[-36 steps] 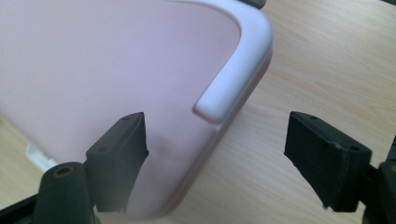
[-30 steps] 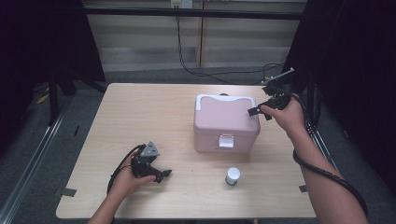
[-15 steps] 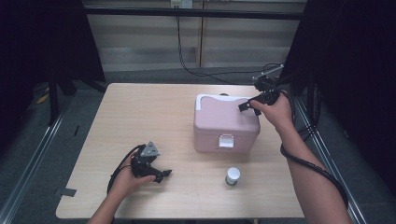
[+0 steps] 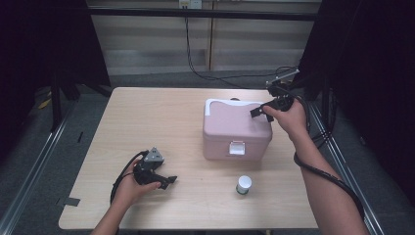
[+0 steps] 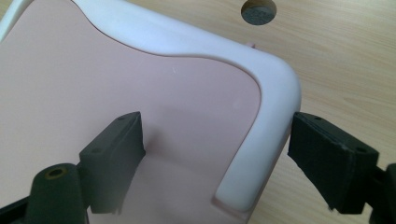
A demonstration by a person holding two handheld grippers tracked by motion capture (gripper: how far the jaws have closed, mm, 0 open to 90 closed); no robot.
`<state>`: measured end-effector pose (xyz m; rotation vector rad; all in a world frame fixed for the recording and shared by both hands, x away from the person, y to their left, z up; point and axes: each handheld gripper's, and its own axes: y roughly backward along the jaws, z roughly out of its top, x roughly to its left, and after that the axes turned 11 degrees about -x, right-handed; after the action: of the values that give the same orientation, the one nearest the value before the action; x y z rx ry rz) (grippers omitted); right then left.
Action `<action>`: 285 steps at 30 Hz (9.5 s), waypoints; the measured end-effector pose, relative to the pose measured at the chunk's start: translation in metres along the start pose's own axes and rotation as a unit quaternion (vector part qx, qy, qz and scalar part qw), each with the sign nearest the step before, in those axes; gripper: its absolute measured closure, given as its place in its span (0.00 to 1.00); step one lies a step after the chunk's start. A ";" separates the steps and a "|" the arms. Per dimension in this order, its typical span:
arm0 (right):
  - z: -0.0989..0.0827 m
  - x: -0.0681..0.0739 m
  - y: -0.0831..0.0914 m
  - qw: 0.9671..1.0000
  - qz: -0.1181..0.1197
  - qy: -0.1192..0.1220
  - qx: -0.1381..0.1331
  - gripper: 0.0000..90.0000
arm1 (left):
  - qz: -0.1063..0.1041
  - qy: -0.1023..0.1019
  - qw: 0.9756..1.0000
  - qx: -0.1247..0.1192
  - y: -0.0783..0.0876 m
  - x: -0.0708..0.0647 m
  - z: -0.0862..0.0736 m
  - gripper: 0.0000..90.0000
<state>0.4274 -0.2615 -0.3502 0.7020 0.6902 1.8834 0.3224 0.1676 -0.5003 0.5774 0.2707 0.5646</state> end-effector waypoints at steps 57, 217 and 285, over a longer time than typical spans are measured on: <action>-0.005 0.091 0.003 0.993 0.057 0.072 0.073 0.37 | 0.017 0.023 1.000 -0.002 0.031 0.006 0.008 0.20; -0.034 0.131 0.012 0.971 0.148 0.184 -0.028 1.00 | 0.055 0.146 0.980 0.124 0.053 0.054 0.183 0.26; -0.032 0.141 0.008 0.974 0.139 0.180 -0.016 1.00 | 0.069 0.159 0.982 0.074 0.052 0.038 0.195 0.31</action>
<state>0.3490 -0.1397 -0.3415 0.4545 0.8178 2.3081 0.4080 0.1396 -0.3152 0.6515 0.5819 0.7777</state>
